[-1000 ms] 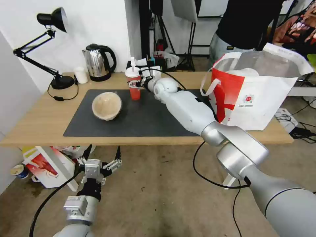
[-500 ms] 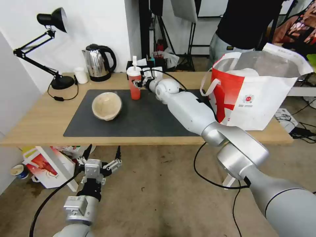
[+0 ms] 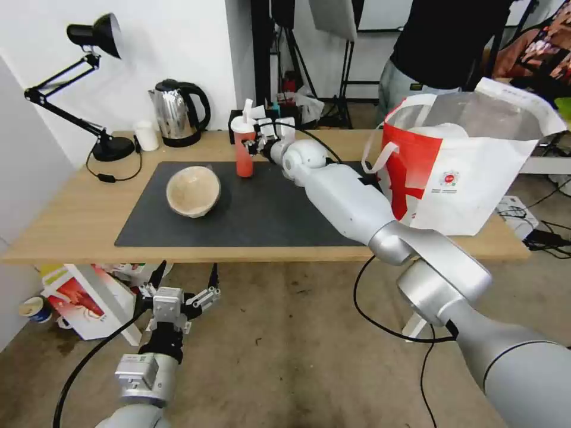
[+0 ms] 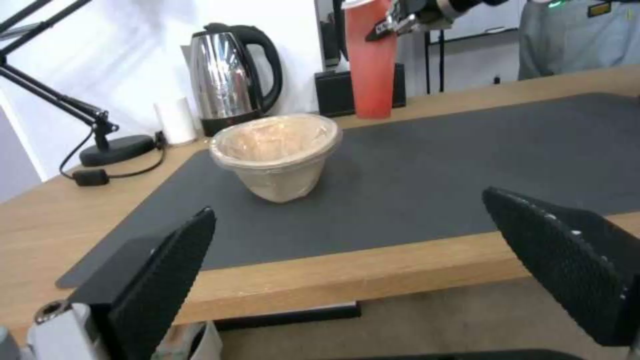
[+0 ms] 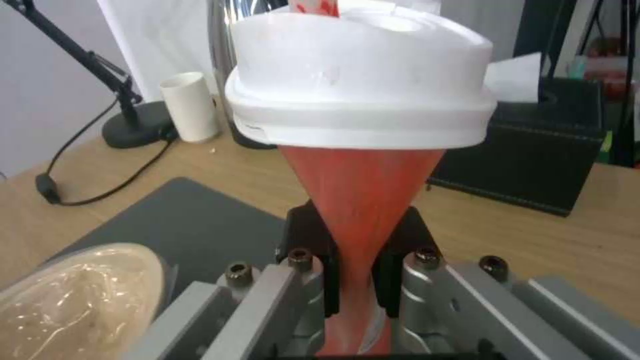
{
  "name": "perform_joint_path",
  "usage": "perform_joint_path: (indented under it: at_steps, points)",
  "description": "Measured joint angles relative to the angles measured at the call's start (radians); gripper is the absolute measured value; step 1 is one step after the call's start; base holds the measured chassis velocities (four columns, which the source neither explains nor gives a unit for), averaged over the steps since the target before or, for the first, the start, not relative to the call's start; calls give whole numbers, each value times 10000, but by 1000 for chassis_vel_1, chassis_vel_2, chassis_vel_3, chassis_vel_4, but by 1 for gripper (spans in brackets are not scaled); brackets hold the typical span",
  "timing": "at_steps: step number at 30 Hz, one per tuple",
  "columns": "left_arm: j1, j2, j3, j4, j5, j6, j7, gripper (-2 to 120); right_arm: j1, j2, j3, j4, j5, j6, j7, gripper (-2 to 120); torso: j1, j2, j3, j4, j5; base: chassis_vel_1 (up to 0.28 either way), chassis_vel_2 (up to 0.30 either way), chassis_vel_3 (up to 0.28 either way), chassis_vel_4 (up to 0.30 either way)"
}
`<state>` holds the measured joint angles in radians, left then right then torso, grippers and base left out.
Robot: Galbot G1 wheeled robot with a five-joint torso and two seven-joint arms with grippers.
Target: Pick up the trash from the table and place it into the takeout bag.
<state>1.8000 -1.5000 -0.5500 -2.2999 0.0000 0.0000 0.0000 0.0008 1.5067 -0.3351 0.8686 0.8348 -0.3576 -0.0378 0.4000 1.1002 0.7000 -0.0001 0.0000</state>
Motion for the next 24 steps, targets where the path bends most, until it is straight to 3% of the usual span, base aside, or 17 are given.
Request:
perform_joint_path:
  at_steps: [15, 19, 24]
  points:
    - [0, 0, 0, 0, 0, 0, 0, 100, -194, -490, 95, 890, 334, -26, 164, 8, 1, -3, 0, 2, 1, 0, 0, 0, 0]
    - [0, 0, 0, 0, 0, 0, 0, 100, -201, -825, 112, 1424, 584, -101, 321, 8, 1, -3, 0, 4, 1, 0, 0, 0, 0]
    - [0, 1, 0, 0, 0, 0, 0, 100, -18, -1834, 109, 2789, 1107, -676, 1155, 8, 0, -3, 0, -2, 2, 0, 0, 0, 0]
